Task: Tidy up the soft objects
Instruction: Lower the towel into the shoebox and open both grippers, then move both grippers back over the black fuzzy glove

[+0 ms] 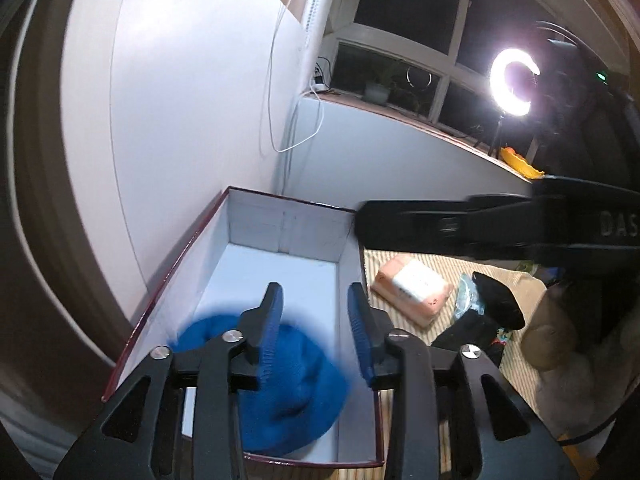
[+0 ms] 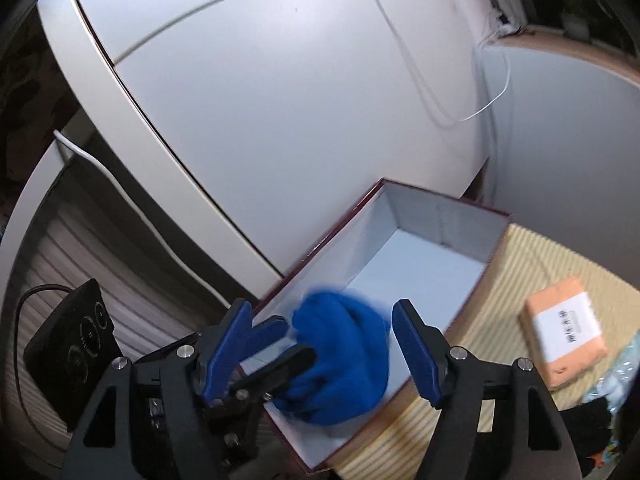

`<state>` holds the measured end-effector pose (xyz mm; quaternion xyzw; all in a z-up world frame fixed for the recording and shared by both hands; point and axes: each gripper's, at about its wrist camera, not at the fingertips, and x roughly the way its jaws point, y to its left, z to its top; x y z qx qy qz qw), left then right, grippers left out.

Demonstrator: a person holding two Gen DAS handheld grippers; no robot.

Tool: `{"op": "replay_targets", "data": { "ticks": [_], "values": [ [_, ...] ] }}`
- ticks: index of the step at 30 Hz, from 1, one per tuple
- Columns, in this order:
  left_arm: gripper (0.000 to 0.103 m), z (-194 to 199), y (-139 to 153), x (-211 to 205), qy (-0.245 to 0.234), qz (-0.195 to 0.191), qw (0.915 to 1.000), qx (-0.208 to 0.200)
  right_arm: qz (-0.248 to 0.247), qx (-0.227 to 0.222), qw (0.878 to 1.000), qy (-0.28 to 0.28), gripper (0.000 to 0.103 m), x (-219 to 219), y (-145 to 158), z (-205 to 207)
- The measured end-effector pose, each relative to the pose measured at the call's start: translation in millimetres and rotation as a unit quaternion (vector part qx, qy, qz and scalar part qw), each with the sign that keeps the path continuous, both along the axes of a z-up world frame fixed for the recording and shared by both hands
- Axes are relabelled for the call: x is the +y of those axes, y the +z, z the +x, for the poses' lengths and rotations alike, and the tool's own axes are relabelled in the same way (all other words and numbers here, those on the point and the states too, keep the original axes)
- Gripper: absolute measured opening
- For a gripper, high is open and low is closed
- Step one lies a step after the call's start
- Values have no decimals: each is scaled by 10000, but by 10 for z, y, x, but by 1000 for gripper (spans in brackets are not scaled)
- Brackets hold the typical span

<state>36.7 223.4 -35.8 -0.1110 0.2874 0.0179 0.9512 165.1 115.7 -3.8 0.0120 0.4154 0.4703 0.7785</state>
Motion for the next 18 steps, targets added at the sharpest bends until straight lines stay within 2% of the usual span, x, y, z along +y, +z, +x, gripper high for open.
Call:
{"op": "replay_targets", "data": {
  "ticks": [2, 8, 12, 14, 18],
  "values": [
    [46, -19, 1, -43, 17, 105, 9999, -16, -4, -46, 9999, -118, 69, -113, 15, -15],
    [47, 131, 88, -232, -259, 195, 9994, -99, -134, -212, 9977, -625, 70, -572, -25, -2],
    [49, 53, 79, -404, -497, 50, 9986, -190, -237, -233, 9949, -953, 70, -899, -83, 3],
    [55, 12, 80, -499, -574, -11, 9981, -231, -252, -233, 9937, -1070, 70, -1061, -107, 4],
    [56, -19, 93, -684, -767, -85, 9968, -222, -233, -270, 9913, -1269, 70, -1423, -146, -36]
  ]
}}
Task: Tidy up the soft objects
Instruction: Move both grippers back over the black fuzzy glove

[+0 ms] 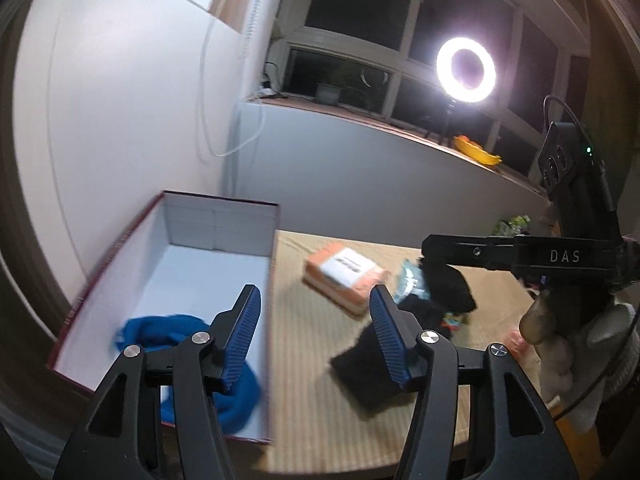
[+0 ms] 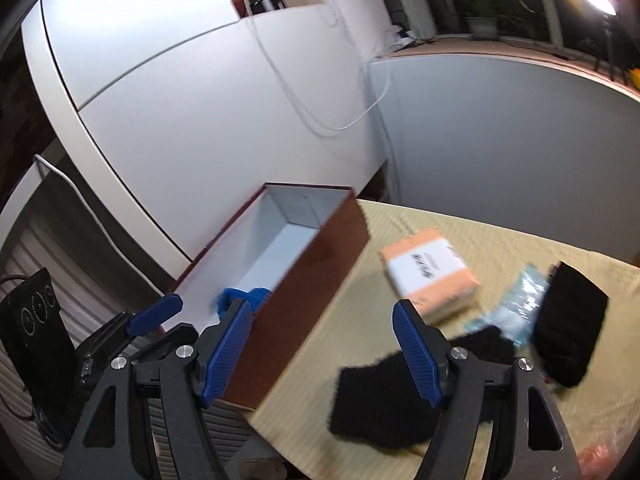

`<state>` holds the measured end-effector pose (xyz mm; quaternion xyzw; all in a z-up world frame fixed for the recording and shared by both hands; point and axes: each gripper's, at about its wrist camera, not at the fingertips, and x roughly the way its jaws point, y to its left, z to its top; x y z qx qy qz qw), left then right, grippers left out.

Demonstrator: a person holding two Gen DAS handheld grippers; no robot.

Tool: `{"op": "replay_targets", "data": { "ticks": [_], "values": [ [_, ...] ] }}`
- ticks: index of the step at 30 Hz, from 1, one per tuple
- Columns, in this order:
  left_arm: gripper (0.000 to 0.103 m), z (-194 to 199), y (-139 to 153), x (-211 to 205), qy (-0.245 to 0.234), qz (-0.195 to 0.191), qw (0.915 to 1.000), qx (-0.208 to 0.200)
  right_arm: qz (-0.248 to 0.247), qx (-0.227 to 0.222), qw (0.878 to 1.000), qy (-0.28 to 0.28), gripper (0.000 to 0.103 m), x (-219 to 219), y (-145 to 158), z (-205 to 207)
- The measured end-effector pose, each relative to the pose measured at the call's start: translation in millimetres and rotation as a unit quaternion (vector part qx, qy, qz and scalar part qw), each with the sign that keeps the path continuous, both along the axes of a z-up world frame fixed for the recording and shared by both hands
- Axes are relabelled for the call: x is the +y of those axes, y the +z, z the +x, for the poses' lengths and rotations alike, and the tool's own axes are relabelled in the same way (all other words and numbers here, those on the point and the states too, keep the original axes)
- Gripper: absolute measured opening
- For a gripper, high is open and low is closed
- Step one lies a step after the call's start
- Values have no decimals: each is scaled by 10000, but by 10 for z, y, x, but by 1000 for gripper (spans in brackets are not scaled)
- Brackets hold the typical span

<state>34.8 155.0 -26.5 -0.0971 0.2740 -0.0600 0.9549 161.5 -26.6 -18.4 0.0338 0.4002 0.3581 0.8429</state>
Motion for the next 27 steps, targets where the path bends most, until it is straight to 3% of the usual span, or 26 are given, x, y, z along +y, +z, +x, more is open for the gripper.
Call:
{"op": "replay_targets", "data": {
  "ticks": [5, 8, 13, 22, 27],
  "values": [
    [56, -22, -11, -215, -167, -71, 9998, 58, 191, -271, 9989, -344, 70, -663, 21, -75],
    [56, -42, -39, -353, -275, -98, 9995, 78, 279, -232, 9978, -552, 77, -1058, -15, -92],
    [56, -8, -156, -641, -509, -194, 9982, 247, 134, -184, 9947, -1000, 78, -1829, -99, -158],
    [57, 171, -385, -1449, -1372, -344, 9884, 554, -42, 253, 9844, -1738, 78, -2780, -377, -208],
    [57, 243, -513, -1815, -1720, -399, 9816, 724, -109, 499, 9804, -1902, 78, -3047, -571, -250]
  ]
}}
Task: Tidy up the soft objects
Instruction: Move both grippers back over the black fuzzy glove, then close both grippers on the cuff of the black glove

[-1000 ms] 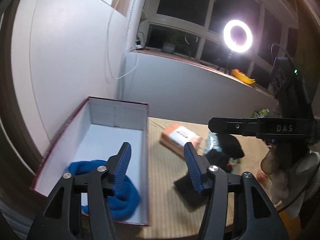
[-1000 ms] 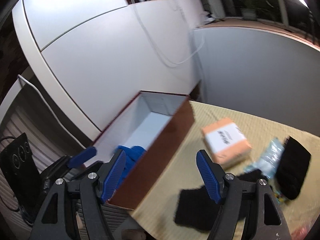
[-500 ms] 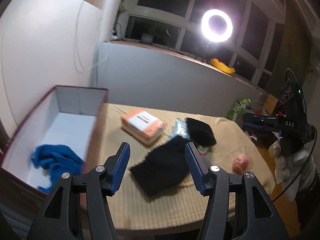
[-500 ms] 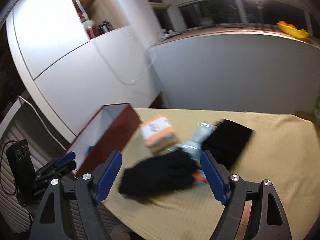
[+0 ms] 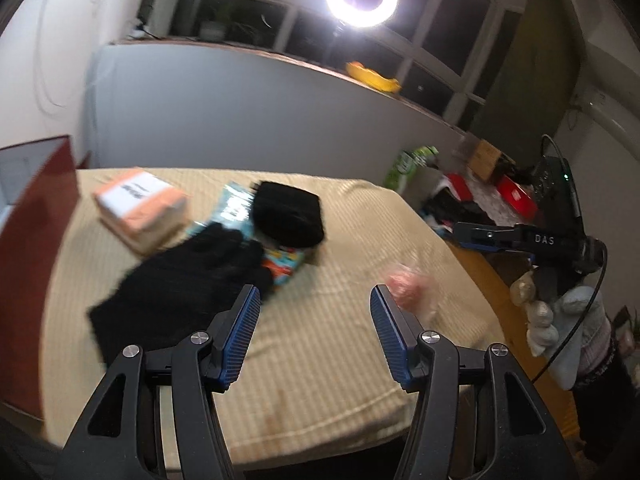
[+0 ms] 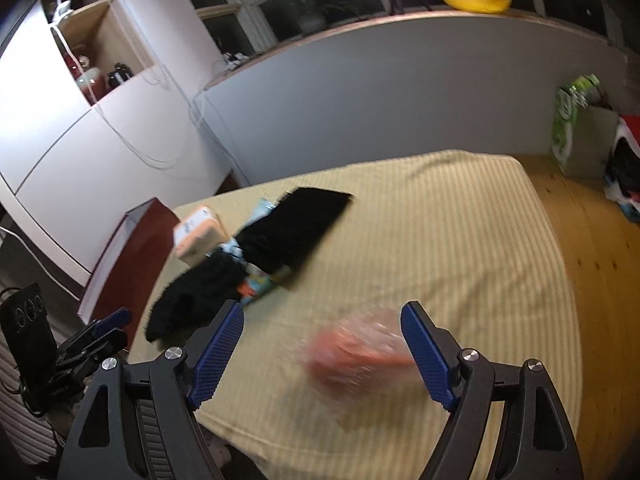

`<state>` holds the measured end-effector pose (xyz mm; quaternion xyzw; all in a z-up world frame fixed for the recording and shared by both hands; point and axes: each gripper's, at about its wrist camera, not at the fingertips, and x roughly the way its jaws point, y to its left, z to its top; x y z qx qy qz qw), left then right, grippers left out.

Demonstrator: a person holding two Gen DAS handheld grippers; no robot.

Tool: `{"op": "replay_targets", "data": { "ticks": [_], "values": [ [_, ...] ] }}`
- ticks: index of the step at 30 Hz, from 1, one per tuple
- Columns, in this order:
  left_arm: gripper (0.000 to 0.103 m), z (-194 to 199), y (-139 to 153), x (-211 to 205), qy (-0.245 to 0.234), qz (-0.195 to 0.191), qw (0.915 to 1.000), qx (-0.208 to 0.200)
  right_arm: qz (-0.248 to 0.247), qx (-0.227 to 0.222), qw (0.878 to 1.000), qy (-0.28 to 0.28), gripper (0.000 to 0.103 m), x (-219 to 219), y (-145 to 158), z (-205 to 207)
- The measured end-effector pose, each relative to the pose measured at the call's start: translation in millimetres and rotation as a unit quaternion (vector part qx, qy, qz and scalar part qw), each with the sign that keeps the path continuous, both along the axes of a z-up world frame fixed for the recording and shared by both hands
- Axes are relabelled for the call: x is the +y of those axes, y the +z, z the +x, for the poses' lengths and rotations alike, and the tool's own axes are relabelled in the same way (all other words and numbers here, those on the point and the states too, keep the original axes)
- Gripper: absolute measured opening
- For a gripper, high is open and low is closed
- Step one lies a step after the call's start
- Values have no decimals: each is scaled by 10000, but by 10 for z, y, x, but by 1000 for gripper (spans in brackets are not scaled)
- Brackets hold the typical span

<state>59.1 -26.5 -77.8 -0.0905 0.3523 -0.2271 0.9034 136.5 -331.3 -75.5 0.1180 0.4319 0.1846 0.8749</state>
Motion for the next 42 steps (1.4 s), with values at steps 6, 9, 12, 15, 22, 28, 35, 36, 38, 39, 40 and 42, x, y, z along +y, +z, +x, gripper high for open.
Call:
{"op": "replay_targets", "data": {
  "ticks": [6, 9, 12, 15, 22, 28, 35, 36, 38, 39, 40, 42],
  "values": [
    [57, 88, -50, 51, 184, 333, 9992, 76, 184, 185, 9997, -41, 78, -186, -100, 50],
    [57, 199, 32, 304, 528, 555, 9971, 9, 311, 190, 9992, 162, 78, -80, -51, 118],
    [57, 318, 95, 629, 822, 571, 9950, 63, 516, 154, 9975, 468, 78, 119, -3, 184],
    [57, 334, 90, 890, 1089, 494, 9927, 134, 729, 238, 9936, 833, 78, 418, -1, 283],
    [57, 280, -113, 1008, 1152, 433, 9918, 349, 704, 457, 9844, 1545, 78, 1212, -64, 542],
    [57, 243, -43, 1158, 1374, 246, 9899, 239, 840, 734, 9748, 1931, 68, 1772, -170, 659],
    [57, 24, 39, 1277, 1447, 273, 9891, 46, 686, 1323, 9712, 1858, 66, 2075, -503, 413],
    [57, 11, 39, 1284, 1427, 258, 9894, 45, 666, 1388, 9706, 1853, 63, 2098, -551, 366],
    [57, 9, 20, 1281, 1396, 261, 9898, 54, 715, 1564, 9679, 1834, 59, 2148, -657, 306],
    [57, 19, 2, 1277, 1388, 276, 9899, 80, 774, 1670, 9662, 1803, 56, 2172, -710, 304],
    [57, 30, -17, 1273, 1373, 278, 9901, 110, 859, 1794, 9649, 1712, 54, 2195, -774, 315],
    [57, 60, -62, 1276, 1337, 272, 9905, 193, 1011, 1935, 9626, 1604, 51, 2217, -843, 341]
  ]
}}
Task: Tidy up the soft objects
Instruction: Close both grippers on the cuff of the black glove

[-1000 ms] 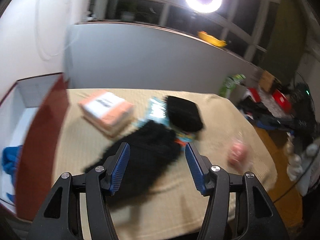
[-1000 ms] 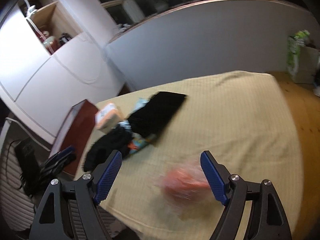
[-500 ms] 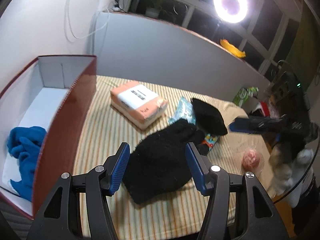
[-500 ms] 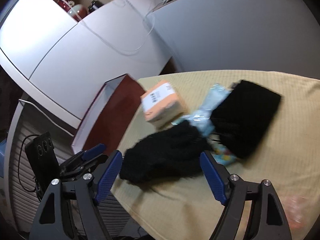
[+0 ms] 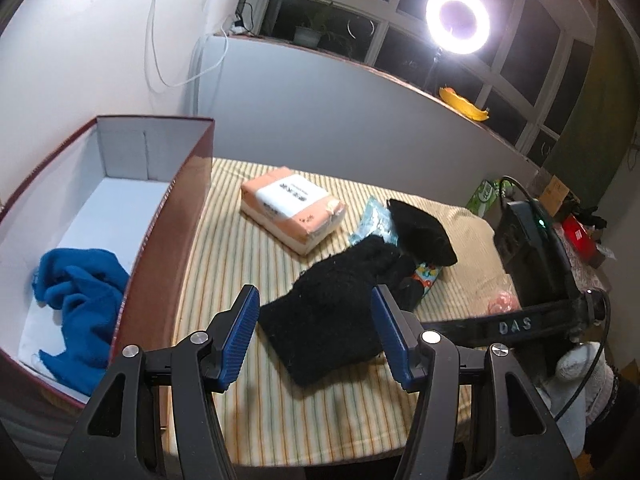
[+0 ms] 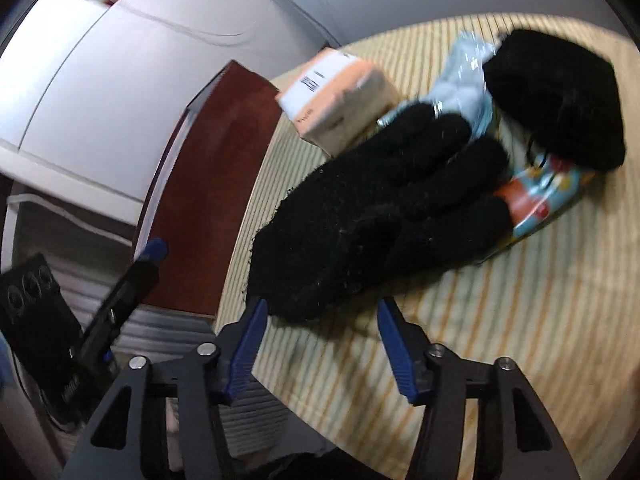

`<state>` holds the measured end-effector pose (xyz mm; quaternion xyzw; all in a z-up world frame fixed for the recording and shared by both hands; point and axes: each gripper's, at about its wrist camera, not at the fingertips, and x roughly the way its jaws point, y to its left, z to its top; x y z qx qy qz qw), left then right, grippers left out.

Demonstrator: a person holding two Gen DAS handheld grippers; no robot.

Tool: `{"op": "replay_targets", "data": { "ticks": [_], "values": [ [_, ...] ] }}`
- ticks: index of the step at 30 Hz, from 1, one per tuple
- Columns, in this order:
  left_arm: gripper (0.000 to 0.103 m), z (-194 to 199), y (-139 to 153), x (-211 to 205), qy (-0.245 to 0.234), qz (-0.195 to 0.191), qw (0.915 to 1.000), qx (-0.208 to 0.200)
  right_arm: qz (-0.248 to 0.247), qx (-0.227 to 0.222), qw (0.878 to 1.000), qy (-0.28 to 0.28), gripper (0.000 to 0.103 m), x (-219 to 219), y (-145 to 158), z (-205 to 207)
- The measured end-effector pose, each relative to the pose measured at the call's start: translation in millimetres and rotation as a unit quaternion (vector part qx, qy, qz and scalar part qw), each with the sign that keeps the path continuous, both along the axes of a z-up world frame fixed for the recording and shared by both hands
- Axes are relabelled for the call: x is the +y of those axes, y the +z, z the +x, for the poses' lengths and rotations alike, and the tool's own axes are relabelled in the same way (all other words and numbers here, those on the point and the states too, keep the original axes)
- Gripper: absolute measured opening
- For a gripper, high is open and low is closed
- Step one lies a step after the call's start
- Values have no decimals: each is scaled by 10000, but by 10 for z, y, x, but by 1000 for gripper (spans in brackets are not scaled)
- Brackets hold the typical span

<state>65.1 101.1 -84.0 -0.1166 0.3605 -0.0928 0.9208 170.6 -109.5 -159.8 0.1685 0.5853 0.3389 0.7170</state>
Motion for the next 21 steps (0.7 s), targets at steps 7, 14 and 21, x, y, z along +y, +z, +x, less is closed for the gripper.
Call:
{"op": "replay_targets", "data": {
  "ticks": [7, 14, 21],
  "values": [
    [57, 282, -14, -37, -167, -104, 9991, 365, 34, 63, 9997, -248, 35, 130, -108, 78],
    [57, 535, -45, -155, -228, -99, 9983, 519, 15, 19, 9991, -420, 12, -19, -161, 114],
    [57, 581, -270, -254, -467, -209, 9948, 884, -254, -97, 9995, -172, 11, -267, -97, -40]
  ]
}}
